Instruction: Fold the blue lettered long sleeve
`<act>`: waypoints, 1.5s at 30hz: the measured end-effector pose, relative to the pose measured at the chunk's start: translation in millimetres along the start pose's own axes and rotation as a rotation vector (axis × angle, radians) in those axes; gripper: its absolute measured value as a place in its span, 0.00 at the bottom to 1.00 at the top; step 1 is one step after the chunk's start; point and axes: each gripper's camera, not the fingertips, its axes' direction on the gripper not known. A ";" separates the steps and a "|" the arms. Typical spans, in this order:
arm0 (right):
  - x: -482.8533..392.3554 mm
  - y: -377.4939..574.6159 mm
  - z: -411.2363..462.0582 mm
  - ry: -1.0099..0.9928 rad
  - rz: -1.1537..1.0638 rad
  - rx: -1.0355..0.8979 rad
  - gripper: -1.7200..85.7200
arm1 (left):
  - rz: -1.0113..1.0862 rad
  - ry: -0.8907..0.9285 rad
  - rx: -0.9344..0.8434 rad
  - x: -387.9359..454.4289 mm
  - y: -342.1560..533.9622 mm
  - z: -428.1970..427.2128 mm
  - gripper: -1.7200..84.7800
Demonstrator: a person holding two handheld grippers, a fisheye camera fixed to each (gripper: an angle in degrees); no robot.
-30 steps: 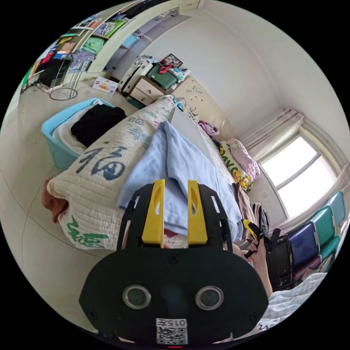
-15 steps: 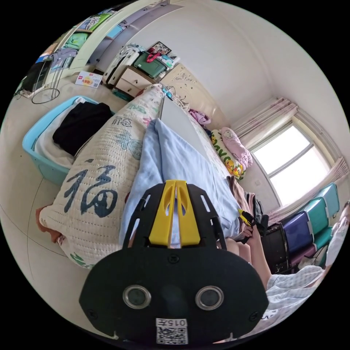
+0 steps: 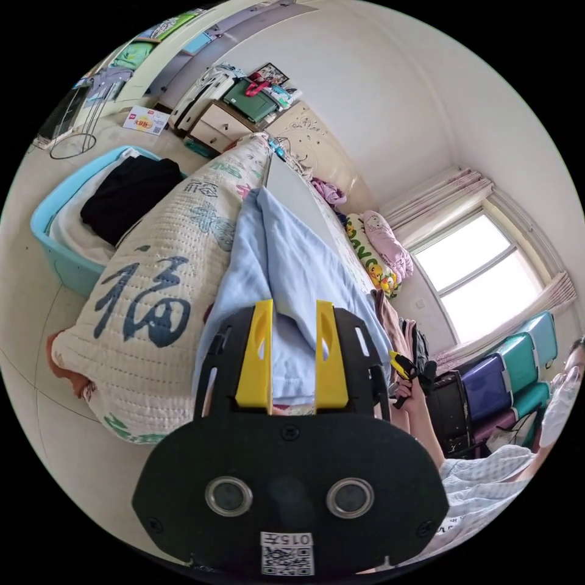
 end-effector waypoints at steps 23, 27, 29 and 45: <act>-91.7 -38.1 55.1 0.202 -0.093 -0.198 0.06 | 0.018 -0.053 -0.080 15.6 24.6 54.8 0.03; -95.6 -34.0 55.7 0.220 -0.111 -0.187 0.07 | 0.011 -0.059 -0.031 21.7 38.0 60.0 0.06; -95.9 -26.1 43.0 0.239 -0.123 -0.141 0.06 | 0.036 -0.126 -0.031 31.8 39.4 60.2 0.07; -42.6 36.8 19.4 0.277 -0.099 -0.045 0.14 | 0.711 -0.075 -0.221 288.8 -22.0 289.6 0.14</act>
